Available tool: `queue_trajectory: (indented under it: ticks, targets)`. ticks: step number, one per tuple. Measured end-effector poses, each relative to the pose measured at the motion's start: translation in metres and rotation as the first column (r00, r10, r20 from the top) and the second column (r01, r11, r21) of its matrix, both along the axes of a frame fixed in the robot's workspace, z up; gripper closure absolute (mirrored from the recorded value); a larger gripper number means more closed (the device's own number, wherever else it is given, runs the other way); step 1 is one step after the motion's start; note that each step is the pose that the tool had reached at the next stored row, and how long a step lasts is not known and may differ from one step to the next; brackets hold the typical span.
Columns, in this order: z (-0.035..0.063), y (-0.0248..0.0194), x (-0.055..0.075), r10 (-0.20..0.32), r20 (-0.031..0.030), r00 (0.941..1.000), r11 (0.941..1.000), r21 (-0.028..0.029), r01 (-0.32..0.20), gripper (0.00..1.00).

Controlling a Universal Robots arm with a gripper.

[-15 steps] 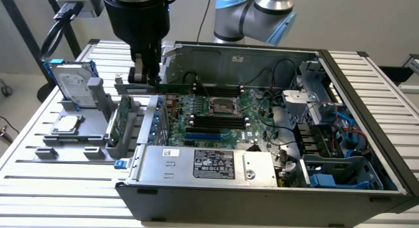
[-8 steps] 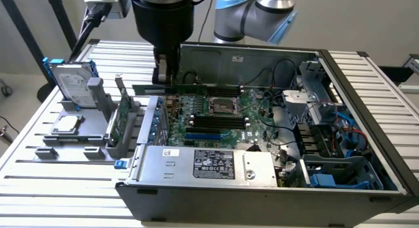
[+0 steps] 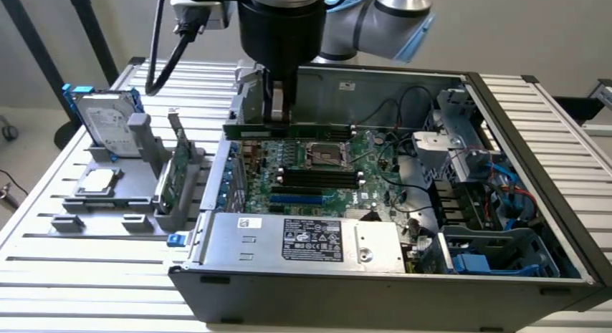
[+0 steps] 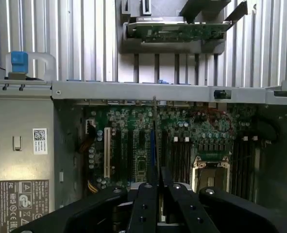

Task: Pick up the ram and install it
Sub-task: 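Pick up the ram and move it above insertion slot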

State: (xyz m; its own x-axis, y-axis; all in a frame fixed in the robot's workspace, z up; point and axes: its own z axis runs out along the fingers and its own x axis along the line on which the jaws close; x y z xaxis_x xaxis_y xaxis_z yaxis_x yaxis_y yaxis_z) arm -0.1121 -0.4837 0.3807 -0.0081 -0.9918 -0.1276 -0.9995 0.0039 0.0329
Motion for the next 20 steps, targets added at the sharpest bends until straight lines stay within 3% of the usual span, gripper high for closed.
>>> queue_trajectory:
  ticks: [3,6,20]
  targets:
    - [-0.0008,0.0008,0.014,0.0,0.0001,1.0,1.0,0.0001,0.0,0.86]
    - [-0.0022,0.0069,0.026,0.0,-0.0001,1.0,1.0,-0.0003,0.0,0.86]
    - [-0.0097,0.0635,0.053,0.0,0.0,1.0,0.9999,-0.01,0.0,0.86]
